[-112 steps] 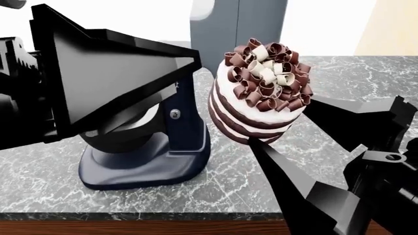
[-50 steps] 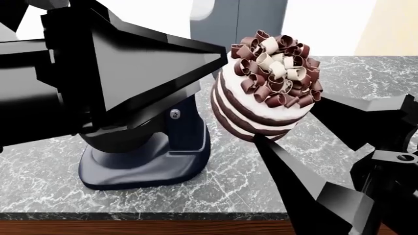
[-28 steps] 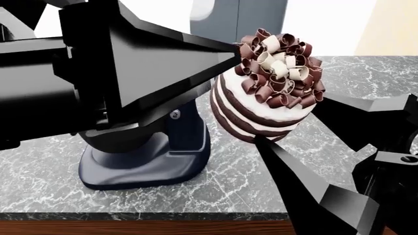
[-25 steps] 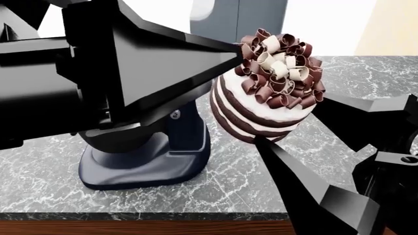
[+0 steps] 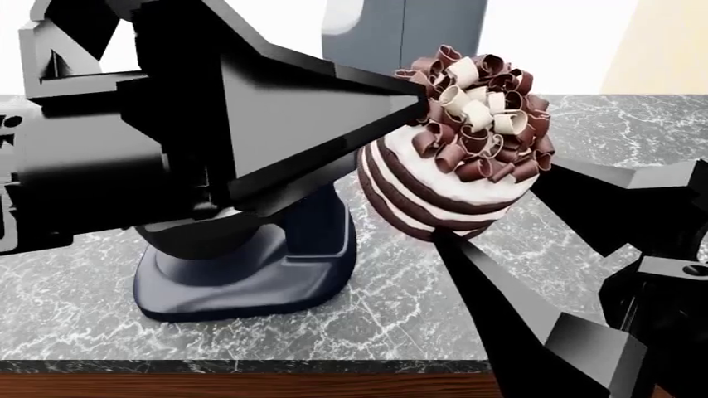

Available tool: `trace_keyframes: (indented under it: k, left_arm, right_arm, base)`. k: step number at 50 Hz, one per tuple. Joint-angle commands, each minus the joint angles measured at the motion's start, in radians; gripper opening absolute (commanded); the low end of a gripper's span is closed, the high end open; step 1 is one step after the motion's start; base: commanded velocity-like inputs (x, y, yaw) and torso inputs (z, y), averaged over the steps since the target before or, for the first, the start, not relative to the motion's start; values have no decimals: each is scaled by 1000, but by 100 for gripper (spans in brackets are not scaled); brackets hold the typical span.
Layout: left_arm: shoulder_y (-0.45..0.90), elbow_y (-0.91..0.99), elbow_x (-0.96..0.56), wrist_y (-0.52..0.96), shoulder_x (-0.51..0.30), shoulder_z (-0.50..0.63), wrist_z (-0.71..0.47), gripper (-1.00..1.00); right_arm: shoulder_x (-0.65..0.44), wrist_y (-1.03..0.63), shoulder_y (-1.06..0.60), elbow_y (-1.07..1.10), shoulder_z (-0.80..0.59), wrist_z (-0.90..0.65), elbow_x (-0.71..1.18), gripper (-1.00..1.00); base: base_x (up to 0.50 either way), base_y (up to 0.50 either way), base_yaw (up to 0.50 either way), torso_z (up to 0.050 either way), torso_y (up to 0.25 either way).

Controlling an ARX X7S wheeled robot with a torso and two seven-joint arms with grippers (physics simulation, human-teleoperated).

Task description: Place the cake in the stand mixer bowl.

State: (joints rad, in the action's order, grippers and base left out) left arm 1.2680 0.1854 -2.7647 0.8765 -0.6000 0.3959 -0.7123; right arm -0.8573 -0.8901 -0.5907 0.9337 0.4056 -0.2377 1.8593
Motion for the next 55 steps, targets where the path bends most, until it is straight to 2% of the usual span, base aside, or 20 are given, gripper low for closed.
trace_keyframes:
  k: [1,28,47,52,53,55]
  left_arm:
    - [-9,-17,23,17,14,14,15,100]
    - [-16,-110,93,72,92,44,97,100]
    - [-57,-95,98,49,87,29,119,100]
    - [-72,-66,118,0,85,1,113,100]
    - [-71,-63,127,-2,82,2,108,-100]
    - [-73,-62,129,-9,82,0,108,-100]
  right_arm:
    - [3,5,-17,-2,23,16,-15,-100]
    - [2,23,-25,22,28,9,18,-100]
    - [-13,56,-36,37,50,-1,82,-100]
    - [-6,51,-33,34,53,6,74,-100]
    - [-6,51,-34,34,51,6,72,-100]
    - [-7,52,-38,34,47,2,74,-100]
  base:
    - [0,0,0,0,0]
    - [0,0,0,0,1]
    - [0,0,0,1,1]
    - [0,0,0,0,0]
    - [0,0,0,0,10]
    - [0,0,0,0,0]
